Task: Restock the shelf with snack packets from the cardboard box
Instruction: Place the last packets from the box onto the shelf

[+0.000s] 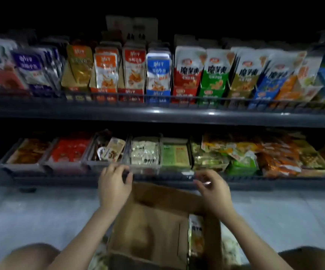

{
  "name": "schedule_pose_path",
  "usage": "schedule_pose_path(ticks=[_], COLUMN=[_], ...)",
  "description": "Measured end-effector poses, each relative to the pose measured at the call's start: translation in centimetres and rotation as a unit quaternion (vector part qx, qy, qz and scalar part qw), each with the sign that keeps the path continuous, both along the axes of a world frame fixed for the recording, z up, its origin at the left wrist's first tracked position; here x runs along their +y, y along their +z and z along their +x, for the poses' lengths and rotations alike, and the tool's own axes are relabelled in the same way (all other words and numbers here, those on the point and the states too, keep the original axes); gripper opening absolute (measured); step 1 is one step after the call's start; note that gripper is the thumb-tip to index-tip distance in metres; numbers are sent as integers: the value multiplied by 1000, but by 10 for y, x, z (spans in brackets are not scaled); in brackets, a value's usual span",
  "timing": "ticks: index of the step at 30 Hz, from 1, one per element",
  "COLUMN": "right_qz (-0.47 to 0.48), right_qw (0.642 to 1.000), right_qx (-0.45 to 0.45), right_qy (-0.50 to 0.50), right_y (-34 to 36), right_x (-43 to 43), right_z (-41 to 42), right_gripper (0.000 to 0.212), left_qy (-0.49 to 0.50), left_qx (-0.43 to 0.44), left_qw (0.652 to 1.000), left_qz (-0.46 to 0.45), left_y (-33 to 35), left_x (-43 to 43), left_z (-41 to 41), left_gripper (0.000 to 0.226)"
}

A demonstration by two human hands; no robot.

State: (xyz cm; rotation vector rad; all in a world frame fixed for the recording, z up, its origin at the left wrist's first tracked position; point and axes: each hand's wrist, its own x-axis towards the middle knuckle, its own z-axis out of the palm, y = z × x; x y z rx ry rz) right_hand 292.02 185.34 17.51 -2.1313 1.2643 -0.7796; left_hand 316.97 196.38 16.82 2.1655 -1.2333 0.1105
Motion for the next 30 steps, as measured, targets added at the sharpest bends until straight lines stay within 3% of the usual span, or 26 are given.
schedule_pose_path(ticks=[5,10,12,15,17,20,23,27,30], right_qz=[239,336,282,43,-19,118,314,343,342], right_qw=[968,933,947,976,975,969,930,911,905], right_qx=[70,115,140,208,213,120,-47,-152,-186], right_qy=[-28,-58,-55,-37,-64,-178,-186,-173,-174], right_y=[-101,-177,-187,-188,-185,-188,-197,-208,-205], right_x=[43,68,72,67,55,39,25,31,33], right_z=[-26,-40,-44,-63,-81,-101,-102,-97,-94], right_gripper=[16,18,21,25,29,49,58,38,37], left_qy=[3,-49,-60,-74,-94,-134,-144,-94,-3], left_qx=[0,23,67,155,179,217,244,374,507], left_qw=[996,987,982,962,950,928,915,876,813], left_qz=[88,151,166,214,240,273,287,291,286], left_y=[-76,-125,-144,-175,-199,-230,-255,-278,-296], left_x=[48,61,56,36,19,-6,-25,-46,-64], left_z=[-17,-50,-65,-88,-103,-127,-146,-174,-192], left_gripper=[9,22,22,22,24,25,29,23,48])
